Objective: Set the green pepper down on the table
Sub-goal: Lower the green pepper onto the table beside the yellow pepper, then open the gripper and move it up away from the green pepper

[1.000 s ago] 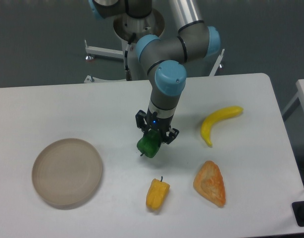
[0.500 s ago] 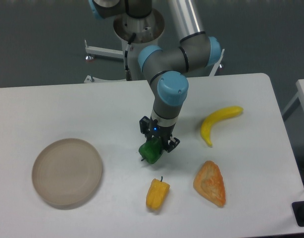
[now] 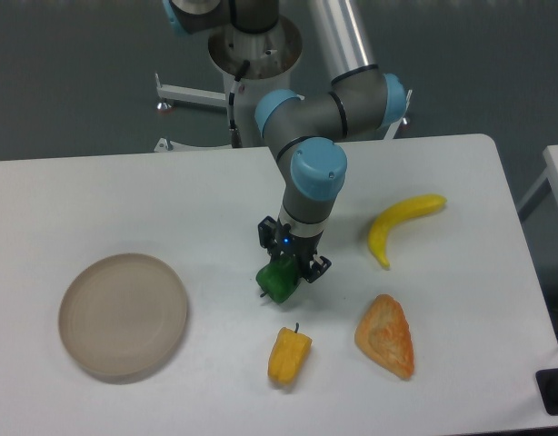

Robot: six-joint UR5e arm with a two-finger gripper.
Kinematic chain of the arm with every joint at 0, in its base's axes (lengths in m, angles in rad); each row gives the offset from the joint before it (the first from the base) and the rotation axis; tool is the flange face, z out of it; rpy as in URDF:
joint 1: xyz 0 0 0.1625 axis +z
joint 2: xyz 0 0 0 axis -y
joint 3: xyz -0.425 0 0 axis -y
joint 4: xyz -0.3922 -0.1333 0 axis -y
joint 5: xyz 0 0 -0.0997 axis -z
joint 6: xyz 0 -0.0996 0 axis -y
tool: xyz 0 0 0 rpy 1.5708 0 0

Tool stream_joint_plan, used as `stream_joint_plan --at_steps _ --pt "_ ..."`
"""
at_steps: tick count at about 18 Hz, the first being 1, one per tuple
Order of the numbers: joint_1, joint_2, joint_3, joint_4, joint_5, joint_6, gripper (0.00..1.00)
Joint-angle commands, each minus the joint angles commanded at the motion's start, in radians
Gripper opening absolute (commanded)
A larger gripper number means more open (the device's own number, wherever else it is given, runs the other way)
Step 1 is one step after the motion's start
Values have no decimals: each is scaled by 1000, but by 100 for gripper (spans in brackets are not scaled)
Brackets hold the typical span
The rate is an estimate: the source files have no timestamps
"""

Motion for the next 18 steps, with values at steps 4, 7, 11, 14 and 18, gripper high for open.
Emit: stream_joint_plan --at_steps 4,7,11,14,18 --pt "24 6 22 -2 2 0 99" --pt "57 14 47 -5 2 6 99" --pt "101 -21 152 -11 27 24 99" --pt "112 -84 264 -14 93 102 99" --pt "147 -153 370 -14 113 170 99"
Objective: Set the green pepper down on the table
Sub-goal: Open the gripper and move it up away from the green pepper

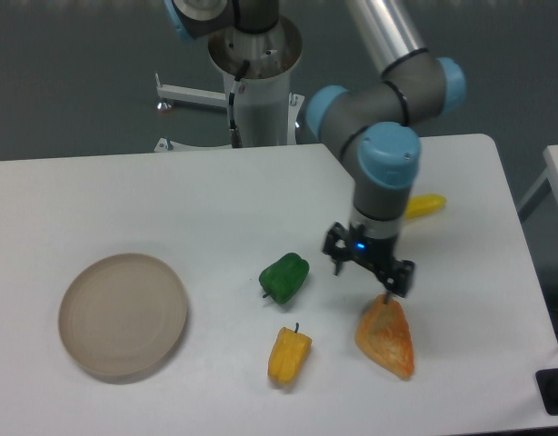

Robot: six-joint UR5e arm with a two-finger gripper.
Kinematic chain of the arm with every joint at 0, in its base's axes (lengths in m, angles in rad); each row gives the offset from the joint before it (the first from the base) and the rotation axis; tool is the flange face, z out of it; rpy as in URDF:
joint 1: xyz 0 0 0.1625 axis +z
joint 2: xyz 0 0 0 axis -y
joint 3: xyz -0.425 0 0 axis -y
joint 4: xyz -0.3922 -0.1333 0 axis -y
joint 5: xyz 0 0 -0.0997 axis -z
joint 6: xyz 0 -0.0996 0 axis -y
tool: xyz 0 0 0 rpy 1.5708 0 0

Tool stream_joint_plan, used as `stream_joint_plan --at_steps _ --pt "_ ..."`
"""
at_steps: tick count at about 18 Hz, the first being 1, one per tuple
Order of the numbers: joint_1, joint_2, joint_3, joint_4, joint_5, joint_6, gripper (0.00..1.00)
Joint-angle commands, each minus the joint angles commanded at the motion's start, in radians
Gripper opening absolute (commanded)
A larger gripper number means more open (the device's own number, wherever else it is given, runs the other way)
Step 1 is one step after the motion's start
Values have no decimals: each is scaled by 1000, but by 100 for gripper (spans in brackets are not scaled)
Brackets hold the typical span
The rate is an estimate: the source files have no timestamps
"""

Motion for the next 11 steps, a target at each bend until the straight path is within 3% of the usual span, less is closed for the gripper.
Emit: stream_joint_plan --at_steps 3,11 --pt "21 -41 55 2 0 87 99" --pt "45 -129 169 11 12 141 99"
